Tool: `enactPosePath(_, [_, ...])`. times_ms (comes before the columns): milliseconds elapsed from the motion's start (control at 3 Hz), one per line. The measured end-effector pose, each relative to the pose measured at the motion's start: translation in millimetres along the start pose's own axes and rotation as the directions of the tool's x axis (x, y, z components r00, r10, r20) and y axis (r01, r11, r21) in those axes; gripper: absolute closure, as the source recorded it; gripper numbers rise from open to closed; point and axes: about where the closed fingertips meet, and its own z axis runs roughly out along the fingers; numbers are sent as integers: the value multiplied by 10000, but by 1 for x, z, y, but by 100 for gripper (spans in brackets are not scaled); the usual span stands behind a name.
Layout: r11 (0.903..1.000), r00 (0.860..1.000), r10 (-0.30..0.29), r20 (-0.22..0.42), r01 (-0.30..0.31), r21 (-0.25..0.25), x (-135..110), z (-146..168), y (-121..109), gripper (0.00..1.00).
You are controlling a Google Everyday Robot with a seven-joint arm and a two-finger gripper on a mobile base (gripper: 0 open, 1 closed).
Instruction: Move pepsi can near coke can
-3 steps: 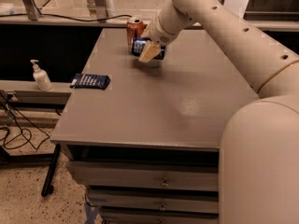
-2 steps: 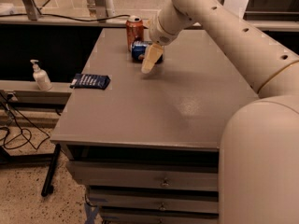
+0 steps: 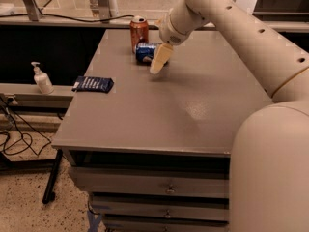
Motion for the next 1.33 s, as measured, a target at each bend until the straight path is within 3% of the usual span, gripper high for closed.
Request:
enactPosePath(333, [9859,9864,1631,229,-1638,353,37,-33,-15,0])
enactPosePath(667, [9378,9439,3247,604,-3296,1092,89,-92,-29,0])
enactPosePath(1000, [8794,9040,4181,888,-4274,2097,142,-164,-36,0])
enactPosePath(1333, [8018,8432,5234,1225,-5361,2640,184,-214,-33,0])
